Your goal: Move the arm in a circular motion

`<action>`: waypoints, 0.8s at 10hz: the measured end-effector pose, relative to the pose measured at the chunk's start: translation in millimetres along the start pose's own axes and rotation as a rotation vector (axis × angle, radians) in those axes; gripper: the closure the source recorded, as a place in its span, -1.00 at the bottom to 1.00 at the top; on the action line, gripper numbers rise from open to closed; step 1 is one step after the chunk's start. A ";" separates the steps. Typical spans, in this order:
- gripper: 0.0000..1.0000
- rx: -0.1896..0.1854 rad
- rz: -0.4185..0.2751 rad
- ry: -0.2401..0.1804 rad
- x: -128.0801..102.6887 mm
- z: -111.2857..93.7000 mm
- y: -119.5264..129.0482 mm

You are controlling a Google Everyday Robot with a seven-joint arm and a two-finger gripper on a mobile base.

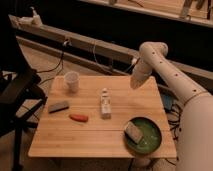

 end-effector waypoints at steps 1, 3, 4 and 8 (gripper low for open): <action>0.42 -0.001 -0.013 0.001 -10.0 -0.6 -5.7; 0.42 -0.002 -0.027 0.013 -12.5 7.6 -4.6; 0.42 -0.005 -0.020 0.012 -12.7 13.2 -3.3; 0.42 -0.032 -0.062 -0.011 -13.1 0.0 7.0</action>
